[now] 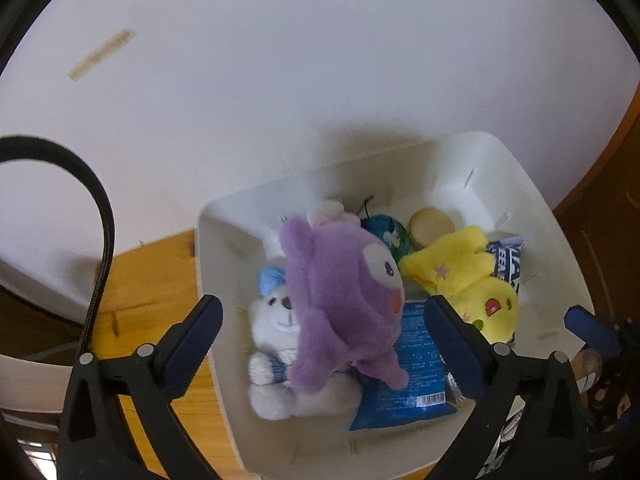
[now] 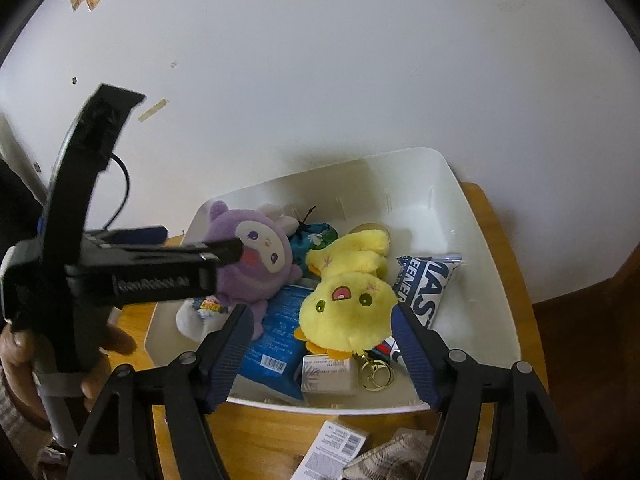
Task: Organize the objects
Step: 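Open both tools to drop the plush toys into the tray and withdraw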
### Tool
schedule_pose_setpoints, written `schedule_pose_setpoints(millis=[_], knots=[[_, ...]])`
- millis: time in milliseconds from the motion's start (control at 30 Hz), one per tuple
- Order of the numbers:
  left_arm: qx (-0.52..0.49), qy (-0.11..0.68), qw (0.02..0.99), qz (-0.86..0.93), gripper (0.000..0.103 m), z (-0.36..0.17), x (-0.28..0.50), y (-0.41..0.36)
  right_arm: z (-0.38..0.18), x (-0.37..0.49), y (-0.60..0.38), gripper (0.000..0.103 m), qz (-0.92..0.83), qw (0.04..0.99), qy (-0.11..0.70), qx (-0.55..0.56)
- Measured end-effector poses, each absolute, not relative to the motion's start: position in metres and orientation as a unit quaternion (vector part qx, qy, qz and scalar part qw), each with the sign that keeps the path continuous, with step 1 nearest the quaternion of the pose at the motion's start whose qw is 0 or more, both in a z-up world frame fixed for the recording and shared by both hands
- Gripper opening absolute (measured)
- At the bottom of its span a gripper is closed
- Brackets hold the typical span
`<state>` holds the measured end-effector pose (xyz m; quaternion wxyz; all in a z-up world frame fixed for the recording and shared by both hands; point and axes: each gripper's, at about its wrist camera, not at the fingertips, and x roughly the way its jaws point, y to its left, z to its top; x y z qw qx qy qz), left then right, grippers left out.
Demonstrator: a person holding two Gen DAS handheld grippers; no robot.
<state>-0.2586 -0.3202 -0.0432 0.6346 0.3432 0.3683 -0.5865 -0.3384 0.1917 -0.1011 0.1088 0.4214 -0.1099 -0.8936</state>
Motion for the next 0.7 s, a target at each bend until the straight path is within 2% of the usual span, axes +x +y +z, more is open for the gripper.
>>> schedule_pose_setpoints(millis=[367, 700], knots=[[0.317, 0.355, 0.652, -0.590, 0.101, 0.012, -0.228, -0.258, -0.064, -0.300, 0.194, 0.072, -0.904, 0.105, -0.108, 0.401], [0.304, 0.315, 0.658, -0.613, 0.101, 0.055, -0.246, -0.189, -0.014, -0.240, 0.189, 0.072, -0.921, 0.101, -0.084, 0.367]])
